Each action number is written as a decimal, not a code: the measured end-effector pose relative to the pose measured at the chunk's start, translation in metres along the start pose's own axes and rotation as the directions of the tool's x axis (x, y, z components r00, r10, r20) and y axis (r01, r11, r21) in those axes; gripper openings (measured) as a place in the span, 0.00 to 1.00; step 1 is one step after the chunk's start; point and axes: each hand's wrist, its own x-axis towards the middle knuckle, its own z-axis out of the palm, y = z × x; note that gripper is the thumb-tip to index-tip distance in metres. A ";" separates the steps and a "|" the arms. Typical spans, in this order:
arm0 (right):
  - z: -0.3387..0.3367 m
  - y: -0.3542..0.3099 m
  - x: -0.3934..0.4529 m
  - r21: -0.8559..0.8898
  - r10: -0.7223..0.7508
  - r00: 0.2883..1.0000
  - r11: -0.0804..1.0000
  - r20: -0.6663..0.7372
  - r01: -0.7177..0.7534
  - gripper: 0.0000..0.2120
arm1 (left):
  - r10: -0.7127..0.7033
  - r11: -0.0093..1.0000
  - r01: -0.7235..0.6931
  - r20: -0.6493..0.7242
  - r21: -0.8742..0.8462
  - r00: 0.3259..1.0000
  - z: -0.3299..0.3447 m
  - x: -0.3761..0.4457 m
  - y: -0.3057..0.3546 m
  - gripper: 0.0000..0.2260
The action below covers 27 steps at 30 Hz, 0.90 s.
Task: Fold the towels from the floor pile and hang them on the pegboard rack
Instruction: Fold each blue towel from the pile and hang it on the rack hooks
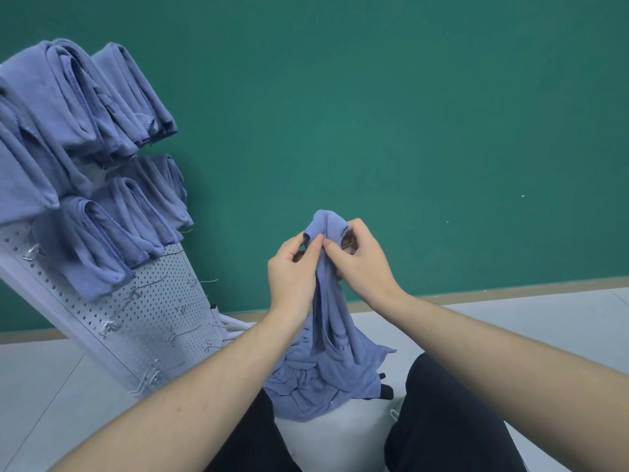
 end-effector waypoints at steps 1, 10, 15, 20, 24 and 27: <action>0.000 -0.001 -0.001 0.005 -0.005 1.000 1.000 0.011 0.005 0.08 | -0.007 1.000 0.007 0.014 -0.020 1.000 0.001 -0.001 0.001 0.05; -0.004 0.000 -0.010 0.092 -0.037 0.982 0.996 0.184 0.020 0.26 | -0.018 0.998 0.020 0.023 -0.064 1.000 0.001 0.004 0.004 0.06; -0.005 -0.008 -0.010 0.111 -0.094 0.948 0.992 0.303 0.063 0.33 | -0.047 0.996 0.060 0.164 -0.071 0.985 -0.005 0.008 -0.001 0.10; -0.007 0.003 -0.013 0.168 -0.171 0.963 0.976 0.210 0.137 0.26 | -0.106 0.988 0.119 0.142 -0.093 0.984 -0.004 0.011 0.000 0.09; -0.008 0.015 -0.011 0.086 -0.159 0.987 0.984 0.010 0.158 0.17 | -0.203 0.961 0.222 0.122 -0.167 0.971 -0.002 0.016 0.003 0.09; -0.003 0.016 -0.012 0.038 -0.036 0.997 0.999 0.071 0.033 0.25 | -0.208 0.963 0.227 0.138 -0.146 0.968 0.002 0.012 0.008 0.10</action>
